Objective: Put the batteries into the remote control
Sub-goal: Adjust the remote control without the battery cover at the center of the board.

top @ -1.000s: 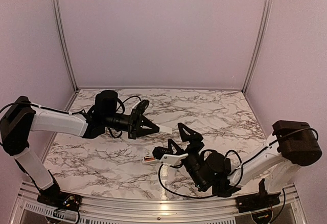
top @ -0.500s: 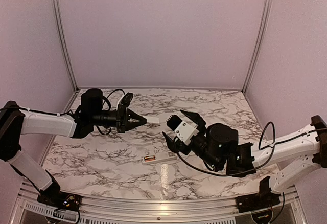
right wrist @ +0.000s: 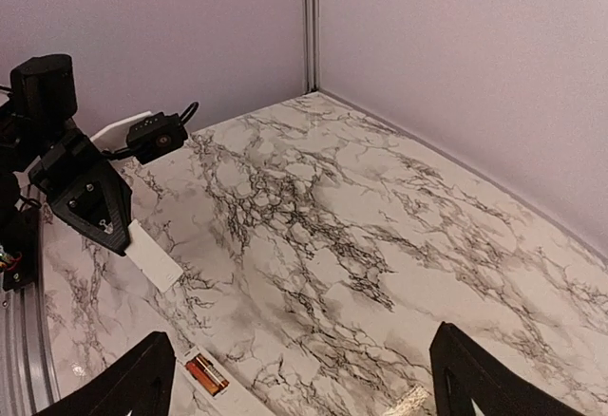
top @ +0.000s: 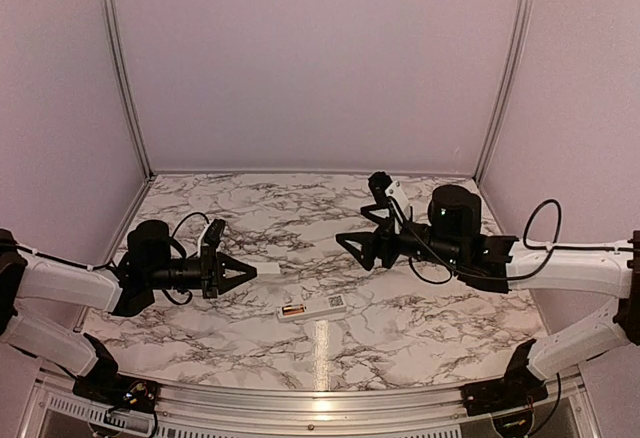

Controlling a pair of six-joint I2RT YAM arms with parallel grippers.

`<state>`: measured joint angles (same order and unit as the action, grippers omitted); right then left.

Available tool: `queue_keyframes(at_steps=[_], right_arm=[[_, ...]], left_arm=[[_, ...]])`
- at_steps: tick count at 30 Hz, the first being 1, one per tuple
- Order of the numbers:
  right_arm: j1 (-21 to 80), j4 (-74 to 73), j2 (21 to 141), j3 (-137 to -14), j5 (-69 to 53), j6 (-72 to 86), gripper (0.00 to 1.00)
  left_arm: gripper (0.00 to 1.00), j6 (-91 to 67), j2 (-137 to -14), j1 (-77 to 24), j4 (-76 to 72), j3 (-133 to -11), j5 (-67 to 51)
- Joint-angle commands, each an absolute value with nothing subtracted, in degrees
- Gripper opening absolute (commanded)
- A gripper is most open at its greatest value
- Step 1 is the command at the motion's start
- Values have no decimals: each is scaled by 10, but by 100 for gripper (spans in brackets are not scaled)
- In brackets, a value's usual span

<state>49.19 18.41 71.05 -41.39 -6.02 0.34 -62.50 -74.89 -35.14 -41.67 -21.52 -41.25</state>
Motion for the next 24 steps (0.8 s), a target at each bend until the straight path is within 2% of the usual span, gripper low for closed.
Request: queue_keyframes(at_steps=[1, 11, 24], right_arm=[[417, 146, 783, -436, -220, 100, 90], [369, 157, 939, -464, -350, 164, 84], [363, 138, 1015, -474, -419, 199, 78]], left_arm=[[0, -656, -755, -350, -480, -183, -374], [0, -688, -837, -373, -574, -162, -366], [0, -688, -894, -388, -592, -183, -368]])
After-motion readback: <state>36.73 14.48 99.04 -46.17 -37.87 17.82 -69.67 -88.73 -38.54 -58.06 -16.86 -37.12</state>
